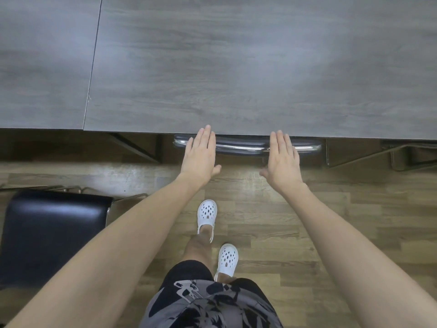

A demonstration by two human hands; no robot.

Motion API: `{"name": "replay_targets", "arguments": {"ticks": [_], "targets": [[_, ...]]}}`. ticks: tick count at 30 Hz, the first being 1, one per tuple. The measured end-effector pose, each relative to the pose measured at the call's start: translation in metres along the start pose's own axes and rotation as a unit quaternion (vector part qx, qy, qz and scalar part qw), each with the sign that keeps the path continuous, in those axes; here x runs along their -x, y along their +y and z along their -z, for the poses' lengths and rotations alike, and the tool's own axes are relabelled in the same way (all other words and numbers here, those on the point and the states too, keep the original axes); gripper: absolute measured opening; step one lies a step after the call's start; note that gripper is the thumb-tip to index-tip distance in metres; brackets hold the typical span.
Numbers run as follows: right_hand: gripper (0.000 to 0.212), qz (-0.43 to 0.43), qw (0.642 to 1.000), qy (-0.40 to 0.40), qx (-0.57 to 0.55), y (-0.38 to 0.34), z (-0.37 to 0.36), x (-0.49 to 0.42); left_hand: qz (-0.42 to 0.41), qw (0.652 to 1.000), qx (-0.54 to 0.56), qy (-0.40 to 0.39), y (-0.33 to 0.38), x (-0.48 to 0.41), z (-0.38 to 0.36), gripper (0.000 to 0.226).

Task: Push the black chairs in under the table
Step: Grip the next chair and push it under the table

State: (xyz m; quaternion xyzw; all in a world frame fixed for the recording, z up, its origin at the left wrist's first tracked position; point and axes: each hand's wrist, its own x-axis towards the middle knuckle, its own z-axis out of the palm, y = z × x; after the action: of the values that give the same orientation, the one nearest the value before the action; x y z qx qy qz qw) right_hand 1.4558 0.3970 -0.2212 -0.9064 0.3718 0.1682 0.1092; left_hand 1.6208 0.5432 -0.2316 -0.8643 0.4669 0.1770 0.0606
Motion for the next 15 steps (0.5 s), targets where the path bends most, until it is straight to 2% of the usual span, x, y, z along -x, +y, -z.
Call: {"name": "replay_targets", "arguments": {"ticks": [4, 7, 15], "targets": [[0.099, 0.026, 1.000, -0.001, -0.005, -0.017, -0.009, 0.047, 0.002, 0.999, 0.045, 0.029, 0.015, 0.050, -0.009, 0.087], [0.087, 0.026, 0.999, -0.040, -0.009, -0.021, -0.023, 0.081, 0.011, 0.995, 0.092, 0.027, 0.023, 0.093, -0.024, 0.088], [0.083, 0.055, 0.994, -0.092, -0.011, -0.040, -0.055, 0.156, 0.050, 0.992, 0.119, -0.003, 0.012, 0.202, -0.054, 0.089]]}}
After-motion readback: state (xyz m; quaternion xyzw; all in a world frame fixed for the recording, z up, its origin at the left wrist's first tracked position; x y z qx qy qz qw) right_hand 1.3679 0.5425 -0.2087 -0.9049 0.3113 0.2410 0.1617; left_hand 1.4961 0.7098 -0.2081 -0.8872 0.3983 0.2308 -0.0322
